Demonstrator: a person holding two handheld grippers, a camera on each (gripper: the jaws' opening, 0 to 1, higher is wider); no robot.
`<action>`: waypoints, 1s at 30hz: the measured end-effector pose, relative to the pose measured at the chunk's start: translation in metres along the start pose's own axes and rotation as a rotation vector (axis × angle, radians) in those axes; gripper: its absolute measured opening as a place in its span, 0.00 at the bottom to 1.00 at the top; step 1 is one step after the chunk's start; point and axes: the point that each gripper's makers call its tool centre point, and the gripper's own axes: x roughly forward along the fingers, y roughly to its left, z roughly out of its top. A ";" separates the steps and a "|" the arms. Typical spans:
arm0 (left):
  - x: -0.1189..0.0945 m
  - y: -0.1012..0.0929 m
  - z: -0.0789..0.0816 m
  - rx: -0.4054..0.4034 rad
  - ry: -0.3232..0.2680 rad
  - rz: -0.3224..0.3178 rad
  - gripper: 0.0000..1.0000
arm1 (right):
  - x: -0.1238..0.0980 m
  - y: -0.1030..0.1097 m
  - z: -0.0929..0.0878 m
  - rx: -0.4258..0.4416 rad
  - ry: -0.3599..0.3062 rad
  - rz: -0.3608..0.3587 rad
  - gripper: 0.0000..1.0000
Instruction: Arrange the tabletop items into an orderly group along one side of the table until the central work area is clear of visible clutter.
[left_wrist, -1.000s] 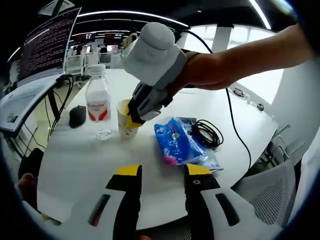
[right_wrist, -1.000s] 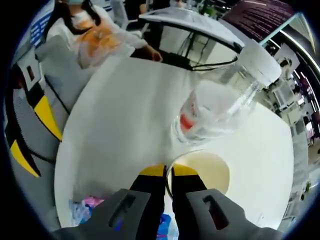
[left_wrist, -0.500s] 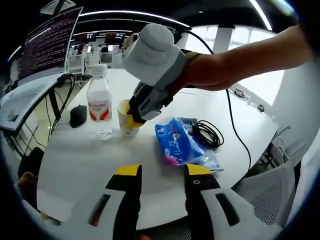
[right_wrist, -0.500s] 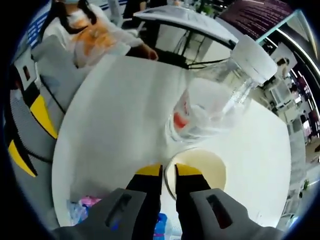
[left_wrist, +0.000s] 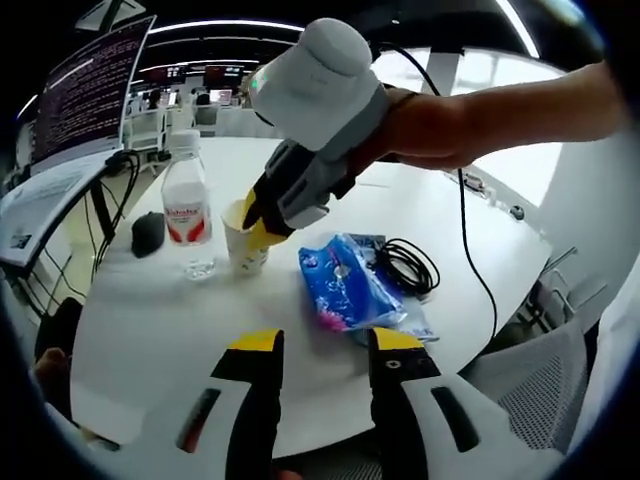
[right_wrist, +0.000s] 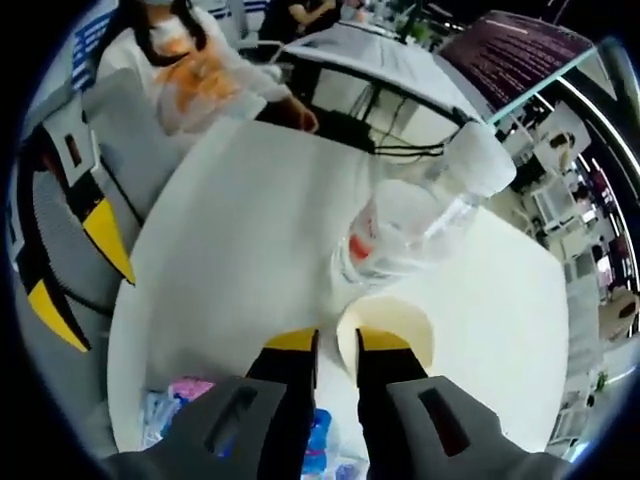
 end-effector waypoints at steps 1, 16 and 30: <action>0.000 -0.002 0.000 0.002 0.001 -0.001 0.32 | -0.003 0.000 0.000 -0.001 -0.005 -0.008 0.12; -0.003 -0.016 -0.007 0.014 0.022 -0.020 0.32 | -0.046 -0.005 -0.004 0.077 -0.089 -0.122 0.12; -0.002 -0.019 -0.007 0.012 0.028 -0.012 0.31 | -0.074 0.003 -0.058 0.244 -0.075 -0.190 0.12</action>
